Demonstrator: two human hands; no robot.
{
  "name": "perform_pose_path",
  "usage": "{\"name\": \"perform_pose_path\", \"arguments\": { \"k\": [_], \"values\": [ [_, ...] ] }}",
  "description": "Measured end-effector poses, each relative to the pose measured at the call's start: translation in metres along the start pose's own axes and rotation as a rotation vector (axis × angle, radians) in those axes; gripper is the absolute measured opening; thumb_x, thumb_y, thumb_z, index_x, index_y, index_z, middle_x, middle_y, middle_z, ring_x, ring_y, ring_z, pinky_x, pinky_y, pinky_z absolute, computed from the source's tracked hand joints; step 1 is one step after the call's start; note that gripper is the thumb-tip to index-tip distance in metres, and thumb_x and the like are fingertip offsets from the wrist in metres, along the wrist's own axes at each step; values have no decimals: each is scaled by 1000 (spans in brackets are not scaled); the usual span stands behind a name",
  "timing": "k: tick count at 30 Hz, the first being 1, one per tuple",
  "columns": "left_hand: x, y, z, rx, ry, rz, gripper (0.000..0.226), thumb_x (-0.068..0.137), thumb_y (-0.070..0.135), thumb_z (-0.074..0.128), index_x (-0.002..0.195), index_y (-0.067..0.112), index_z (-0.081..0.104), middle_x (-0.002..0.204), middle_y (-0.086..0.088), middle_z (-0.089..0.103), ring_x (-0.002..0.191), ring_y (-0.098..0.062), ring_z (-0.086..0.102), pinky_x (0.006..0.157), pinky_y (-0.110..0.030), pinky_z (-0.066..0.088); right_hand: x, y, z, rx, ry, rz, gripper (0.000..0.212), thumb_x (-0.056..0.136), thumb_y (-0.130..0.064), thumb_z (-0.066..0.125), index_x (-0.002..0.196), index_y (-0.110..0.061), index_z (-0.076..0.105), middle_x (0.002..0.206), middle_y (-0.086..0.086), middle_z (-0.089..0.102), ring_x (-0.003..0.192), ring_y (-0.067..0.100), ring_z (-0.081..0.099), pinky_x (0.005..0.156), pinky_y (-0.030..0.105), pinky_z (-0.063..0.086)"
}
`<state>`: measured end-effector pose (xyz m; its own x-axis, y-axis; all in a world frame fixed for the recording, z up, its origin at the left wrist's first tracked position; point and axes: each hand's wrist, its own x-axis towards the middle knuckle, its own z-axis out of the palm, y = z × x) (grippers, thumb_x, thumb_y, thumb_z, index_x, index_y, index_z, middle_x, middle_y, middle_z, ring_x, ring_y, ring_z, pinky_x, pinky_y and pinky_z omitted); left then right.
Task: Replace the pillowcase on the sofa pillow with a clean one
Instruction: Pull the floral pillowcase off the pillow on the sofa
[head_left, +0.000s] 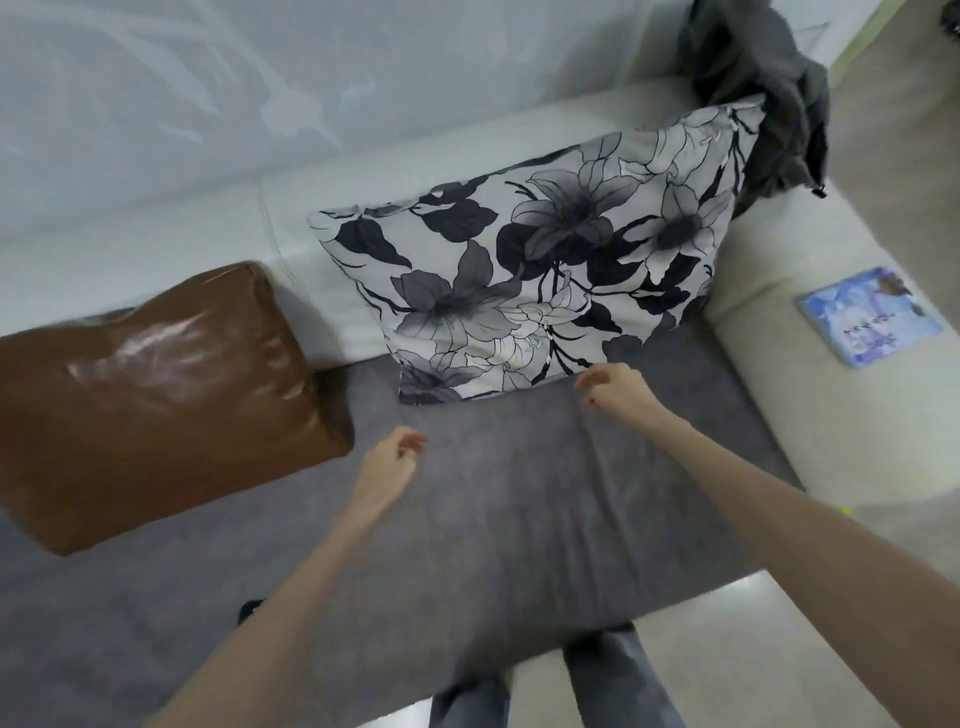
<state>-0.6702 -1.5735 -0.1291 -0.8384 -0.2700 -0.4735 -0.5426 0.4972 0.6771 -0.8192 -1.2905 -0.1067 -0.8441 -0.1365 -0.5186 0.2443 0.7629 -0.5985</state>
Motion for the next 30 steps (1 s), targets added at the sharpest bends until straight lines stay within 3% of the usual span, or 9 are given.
{"name": "perform_pose_path", "arguments": {
  "k": [4, 7, 11, 15, 18, 20, 23, 26, 30],
  "values": [
    [90, 44, 2, 106, 82, 114, 32, 87, -1, 47, 112, 13, 63, 116, -6, 66, 108, -24, 59, 96, -36, 45, 109, -35, -22, -115, 46, -135, 29, 78, 1, 45, 88, -14, 67, 85, 7, 63, 82, 21, 56, 69, 24, 43],
    [145, 78, 0, 132, 204, 167, 39, 87, 2, 44, 120, 16, 59, 123, -3, 60, 112, -23, 55, 98, -41, 45, 176, -62, -48, -268, 111, -319, 33, 76, 0, 48, 102, -10, 67, 101, 13, 65, 98, 27, 57, 82, 25, 42],
    [195, 115, 13, 156, 325, 213, 45, 86, 2, 44, 128, 13, 54, 126, -9, 54, 117, -29, 49, 102, -44, 40, 239, -87, -90, -374, 208, -469, 42, 77, -10, 55, 119, -11, 55, 122, 14, 47, 118, 31, 43, 101, 40, 39],
    [219, 138, 29, 220, 348, 238, 52, 85, 3, 44, 134, 21, 47, 130, -5, 49, 114, -30, 49, 99, -47, 41, 290, -106, -121, -580, 244, -528, 62, 82, -24, 60, 139, -12, 38, 141, 11, 36, 134, 28, 32, 111, 45, 27],
    [228, 143, 36, 193, 360, 231, 54, 84, 2, 44, 134, 22, 47, 132, -3, 46, 109, -32, 53, 94, -50, 44, 321, -111, -131, -782, 164, -483, 77, 82, -36, 59, 146, -11, 24, 148, 14, 32, 140, 29, 25, 116, 52, 14],
    [228, 142, 43, 206, 392, 253, 55, 83, 1, 44, 134, 21, 47, 131, -3, 47, 109, -30, 52, 95, -50, 43, 326, -106, -124, -896, 106, -453, 65, 85, -40, 54, 139, -8, 38, 141, 17, 44, 133, 34, 37, 115, 55, 15],
    [217, 138, 54, 301, 438, 333, 59, 79, -2, 47, 134, 19, 48, 135, -4, 48, 122, -27, 45, 98, -46, 39, 311, -83, -96, -972, 139, -568, 36, 89, -34, 51, 102, -3, 63, 111, 18, 63, 105, 35, 58, 97, 44, 38],
    [208, 143, 53, 380, 508, 433, 61, 78, 0, 51, 136, 20, 47, 139, -1, 45, 127, -22, 40, 99, -41, 33, 280, -62, -75, -865, 214, -632, 20, 88, -22, 55, 87, -5, 65, 95, 17, 67, 90, 35, 63, 70, 36, 45],
    [204, 154, 42, 571, 510, 574, 60, 81, 19, 49, 141, 20, 41, 144, -1, 42, 132, -21, 36, 105, -40, 27, 238, -47, -61, -814, 217, -700, 11, 79, -9, 54, 82, -5, 63, 90, 15, 67, 89, 35, 60, 64, 37, 40]
  ]
}}
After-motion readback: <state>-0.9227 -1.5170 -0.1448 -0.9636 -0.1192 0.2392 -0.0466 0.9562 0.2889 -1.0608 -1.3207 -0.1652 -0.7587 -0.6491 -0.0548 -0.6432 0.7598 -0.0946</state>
